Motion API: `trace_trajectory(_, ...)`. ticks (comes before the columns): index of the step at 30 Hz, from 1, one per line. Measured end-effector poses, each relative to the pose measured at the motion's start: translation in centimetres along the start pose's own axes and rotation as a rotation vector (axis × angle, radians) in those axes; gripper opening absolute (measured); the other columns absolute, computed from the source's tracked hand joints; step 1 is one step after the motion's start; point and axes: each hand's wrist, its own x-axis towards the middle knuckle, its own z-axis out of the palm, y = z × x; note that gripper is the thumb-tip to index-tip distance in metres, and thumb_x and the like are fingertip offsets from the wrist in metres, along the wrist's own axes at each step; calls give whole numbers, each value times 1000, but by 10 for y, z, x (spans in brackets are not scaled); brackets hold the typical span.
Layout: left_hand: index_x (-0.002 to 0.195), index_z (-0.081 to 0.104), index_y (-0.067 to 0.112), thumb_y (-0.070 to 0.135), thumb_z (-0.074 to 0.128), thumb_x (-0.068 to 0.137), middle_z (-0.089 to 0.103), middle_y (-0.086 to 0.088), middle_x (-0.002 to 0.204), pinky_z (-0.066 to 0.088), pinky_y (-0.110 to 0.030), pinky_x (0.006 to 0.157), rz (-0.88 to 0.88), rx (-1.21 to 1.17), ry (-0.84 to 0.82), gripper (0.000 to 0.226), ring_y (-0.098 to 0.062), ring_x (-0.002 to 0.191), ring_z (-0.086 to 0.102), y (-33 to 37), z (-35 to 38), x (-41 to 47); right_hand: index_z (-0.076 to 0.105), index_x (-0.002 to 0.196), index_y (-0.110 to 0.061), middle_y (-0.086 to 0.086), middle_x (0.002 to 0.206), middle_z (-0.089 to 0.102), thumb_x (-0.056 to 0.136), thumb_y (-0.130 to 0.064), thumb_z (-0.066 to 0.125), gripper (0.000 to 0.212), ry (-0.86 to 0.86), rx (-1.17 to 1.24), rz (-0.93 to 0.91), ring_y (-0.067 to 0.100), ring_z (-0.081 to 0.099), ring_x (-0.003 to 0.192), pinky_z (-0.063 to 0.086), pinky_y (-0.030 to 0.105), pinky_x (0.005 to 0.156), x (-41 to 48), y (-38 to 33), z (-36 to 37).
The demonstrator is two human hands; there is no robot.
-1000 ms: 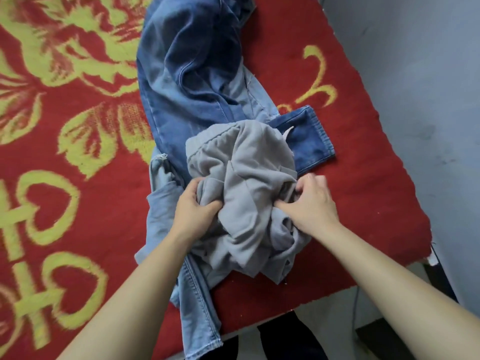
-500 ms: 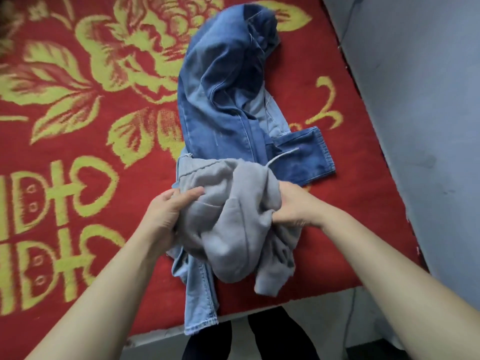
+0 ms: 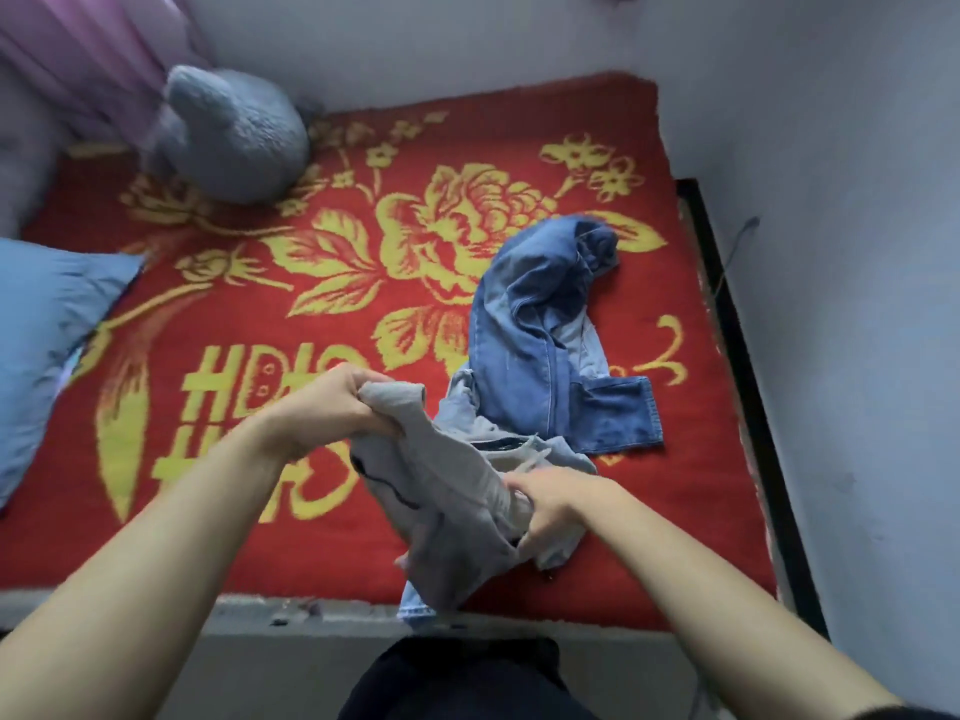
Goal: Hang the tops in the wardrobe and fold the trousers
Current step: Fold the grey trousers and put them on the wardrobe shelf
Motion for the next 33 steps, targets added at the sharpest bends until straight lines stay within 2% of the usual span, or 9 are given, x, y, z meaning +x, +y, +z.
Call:
trace_trajectory(3,83,66,0,8,73,68,65,-8,75,47,-22,62,143,-58,136,18,-14,70,61,20,-25,-40,60,105,-43,1,119,45,72,-62,69,39,142,-240,50,28,46,118,40,47,102,-22,-3,-28)
trace_trajectory(6,76,60,0,-3,66,69,59,-7,70,46,-23,60,275,-164,305,10,-15,67,57,34,-52,-70,55,89,-38,-7,111,49,81,-59,64,24,291,-71,-14,21,54,112,44,40,97,-43,-14,-60)
trace_trajectory(10,81,55,-8,-4,59,57,54,-14,78,41,-33,68,398,-310,441,24,-25,75,49,42,-82,-96,36,141,-33,-17,122,47,70,-63,70,85,440,286,-94,11,55,115,45,32,97,-63,-67,-80)
trace_trajectory(14,70,66,11,-7,58,61,62,-9,72,49,-26,64,457,-367,524,21,-20,69,58,44,-102,-123,52,98,-17,3,95,65,94,-34,55,18,711,152,-85,31,63,97,49,41,81,-60,-124,-78)
trace_trajectory(17,72,65,10,-5,61,57,63,-11,72,49,-29,65,443,-325,546,21,-21,69,59,32,-145,-156,44,97,-13,22,106,65,100,-29,45,17,898,77,34,41,61,102,43,44,79,-82,-172,-102)
trace_trajectory(24,57,67,15,-2,84,56,59,8,54,45,-21,54,458,70,529,24,-5,51,55,8,-252,-269,52,115,-11,22,105,67,102,-27,45,22,1529,-69,3,43,63,98,43,43,76,-180,-336,-174)
trace_trajectory(27,77,63,16,28,87,51,60,7,66,42,-26,57,560,315,789,37,-11,66,57,18,-295,-308,57,121,-9,21,108,68,102,-23,45,26,1764,-44,-114,40,61,100,40,37,79,-209,-413,-186)
trace_trajectory(30,115,45,18,20,73,80,61,-4,87,42,-37,64,581,627,1133,44,-28,77,59,21,-321,-338,59,121,-8,19,111,67,101,-19,44,27,1914,-68,-176,37,60,103,36,33,85,-229,-469,-193)
trace_trajectory(33,131,39,24,6,58,84,62,-15,104,42,-38,63,704,819,1369,54,-34,79,60,23,-333,-363,60,122,-11,12,118,64,97,-17,43,31,2037,-93,-232,26,57,110,38,26,94,-250,-499,-191)
